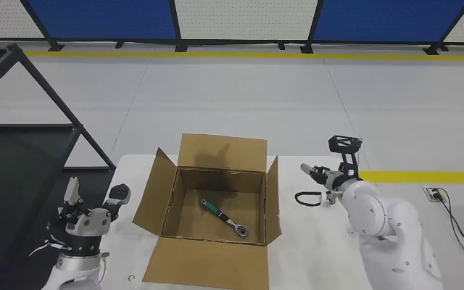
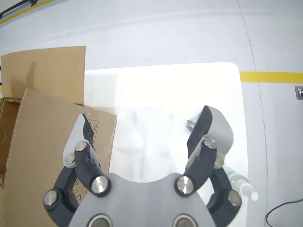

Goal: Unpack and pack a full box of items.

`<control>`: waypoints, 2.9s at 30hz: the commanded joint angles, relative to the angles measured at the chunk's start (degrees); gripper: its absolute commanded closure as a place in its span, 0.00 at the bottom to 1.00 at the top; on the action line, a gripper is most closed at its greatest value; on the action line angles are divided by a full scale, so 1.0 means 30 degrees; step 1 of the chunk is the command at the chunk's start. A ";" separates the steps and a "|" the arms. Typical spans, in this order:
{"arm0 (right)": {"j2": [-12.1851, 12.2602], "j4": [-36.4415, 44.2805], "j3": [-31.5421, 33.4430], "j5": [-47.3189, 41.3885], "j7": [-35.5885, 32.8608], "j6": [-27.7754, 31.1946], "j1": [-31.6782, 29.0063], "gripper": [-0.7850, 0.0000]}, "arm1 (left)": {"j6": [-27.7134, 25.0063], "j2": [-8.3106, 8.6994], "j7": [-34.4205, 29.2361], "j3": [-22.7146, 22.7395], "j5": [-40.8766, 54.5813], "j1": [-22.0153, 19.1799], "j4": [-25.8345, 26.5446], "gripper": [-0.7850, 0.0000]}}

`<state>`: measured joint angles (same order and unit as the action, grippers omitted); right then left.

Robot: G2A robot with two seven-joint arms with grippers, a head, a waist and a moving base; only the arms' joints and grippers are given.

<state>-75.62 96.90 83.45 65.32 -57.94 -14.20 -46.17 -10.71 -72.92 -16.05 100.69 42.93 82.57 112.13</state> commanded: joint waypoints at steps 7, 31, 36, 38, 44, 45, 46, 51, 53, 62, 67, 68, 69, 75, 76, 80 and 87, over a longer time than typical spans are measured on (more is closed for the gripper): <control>0.0008 -0.0275 0.0058 0.0034 -0.0074 -0.0134 0.0128 0.00 | -0.0100 -0.0043 0.0158 -0.0319 -0.0420 0.0185 0.0183 0.00; -0.0340 -1.5776 -0.0846 0.0007 -0.0501 -0.3998 0.7618 0.00 | 0.0231 -0.0107 0.0502 -0.0836 -0.1175 0.0088 0.0291 0.00; -0.0096 -1.6628 -0.0152 -0.0369 -0.0551 -0.3500 0.7581 0.00 | 0.0424 -0.0108 0.0422 -0.1057 -0.1480 -0.0063 0.0282 0.00; 0.0001 -1.6698 0.0051 -0.0404 -0.0566 -0.3389 0.7395 0.00 | 0.0501 -0.0112 0.0417 -0.1171 -0.1576 -0.0147 0.0291 0.00; 0.0212 -1.6728 0.0530 -0.0936 -0.0832 -0.2846 0.6933 0.00 | 0.0659 -0.0116 0.0369 -0.1339 -0.1741 -0.0320 0.0268 0.00; 0.0243 -1.6696 0.0577 -0.1014 -0.0913 -0.2702 0.6865 0.00 | 0.0675 -0.0117 0.0370 -0.1348 -0.1748 -0.0340 0.0254 0.00; 0.0274 -1.6705 0.0599 -0.0997 -0.0929 -0.2668 0.6786 0.00 | 0.0676 -0.0119 0.0373 -0.1363 -0.1756 -0.0359 0.0235 0.00; 0.0346 -1.7264 0.0547 -0.1091 -0.1002 -0.2510 0.6813 0.02 | 0.0709 -0.0125 0.0363 -0.1414 -0.1794 -0.0383 0.0209 0.00; 0.0341 -1.7604 0.0465 -0.1213 -0.0979 -0.2395 0.6920 0.07 | 0.0743 -0.0127 0.0382 -0.1421 -0.1794 -0.0376 0.0212 0.00; 0.0153 -1.9346 -0.0234 -0.1829 -0.0477 -0.2004 0.7642 0.33 | 0.0689 -0.0132 0.0410 -0.1340 -0.1855 -0.0341 0.0210 0.00; 0.0072 -2.0222 -0.0511 -0.2166 -0.0148 -0.1752 0.8082 0.32 | 0.0694 -0.0131 0.0392 -0.1290 -0.1885 -0.0358 0.0222 0.00; 0.0058 -2.0396 -0.0565 -0.2214 -0.0094 -0.1723 0.8174 0.32 | 0.0700 -0.0132 0.0392 -0.1285 -0.1884 -0.0355 0.0227 0.00; 0.0042 -2.0569 -0.0616 -0.2275 -0.0025 -0.1680 0.8260 0.33 | 0.0704 -0.0132 0.0391 -0.1278 -0.1882 -0.0354 0.0229 0.00; -0.0053 -2.1783 -0.0914 -0.2608 0.0366 -0.1457 0.8816 0.39 | 0.0666 -0.0135 0.0361 -0.1249 -0.1885 -0.0334 0.0246 0.00; -0.0069 -2.1979 -0.0949 -0.2667 0.0510 -0.1460 0.8916 0.46 | 0.0668 -0.0136 0.0352 -0.1239 -0.1872 -0.0327 0.0252 0.00; -0.0112 -2.2756 -0.1024 -0.3006 0.0896 -0.1281 0.9227 0.67 | 0.0612 -0.0140 0.0387 -0.1209 -0.1903 -0.0295 0.0265 0.00; 0.0142 -2.2811 -0.0403 -0.3979 0.1831 -0.0742 0.9447 1.00 | 0.0599 -0.0147 0.0347 -0.1201 -0.1852 -0.0296 0.0252 0.00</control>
<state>-75.36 28.05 81.84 53.83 -52.78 -16.63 -17.76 -8.95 -73.37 -14.94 97.08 37.40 81.70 112.89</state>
